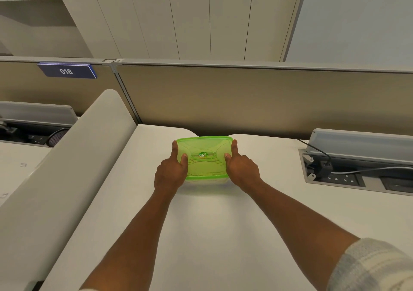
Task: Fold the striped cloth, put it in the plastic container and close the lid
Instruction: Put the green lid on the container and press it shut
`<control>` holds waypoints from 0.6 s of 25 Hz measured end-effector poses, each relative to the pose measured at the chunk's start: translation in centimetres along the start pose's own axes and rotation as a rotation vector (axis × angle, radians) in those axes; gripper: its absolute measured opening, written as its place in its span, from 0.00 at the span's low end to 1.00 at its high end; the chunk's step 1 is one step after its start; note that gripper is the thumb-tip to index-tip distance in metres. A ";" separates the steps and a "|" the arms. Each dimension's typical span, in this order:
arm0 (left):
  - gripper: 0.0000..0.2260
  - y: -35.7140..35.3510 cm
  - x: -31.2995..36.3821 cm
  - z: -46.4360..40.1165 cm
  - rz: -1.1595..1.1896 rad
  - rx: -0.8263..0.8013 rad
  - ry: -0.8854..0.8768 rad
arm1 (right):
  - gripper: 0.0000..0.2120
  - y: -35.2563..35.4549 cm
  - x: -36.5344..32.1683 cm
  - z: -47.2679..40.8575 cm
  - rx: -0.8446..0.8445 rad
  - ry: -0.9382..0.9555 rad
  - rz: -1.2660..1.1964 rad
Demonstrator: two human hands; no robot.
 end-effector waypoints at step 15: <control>0.26 1.8 5.8 -0.2 -0.195 0.153 -0.326 | 0.28 3.8 -2.2 0.3 0.218 0.129 0.158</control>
Point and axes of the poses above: each hand's wrist, its own z-axis away from the middle knuckle, its own y-axis out of the back of the hand, x = y × z, the point moved 10 cm from there along -z, towards the middle knuckle, and after that the axes turned 5 degrees about -z, right-handed, at the moved point
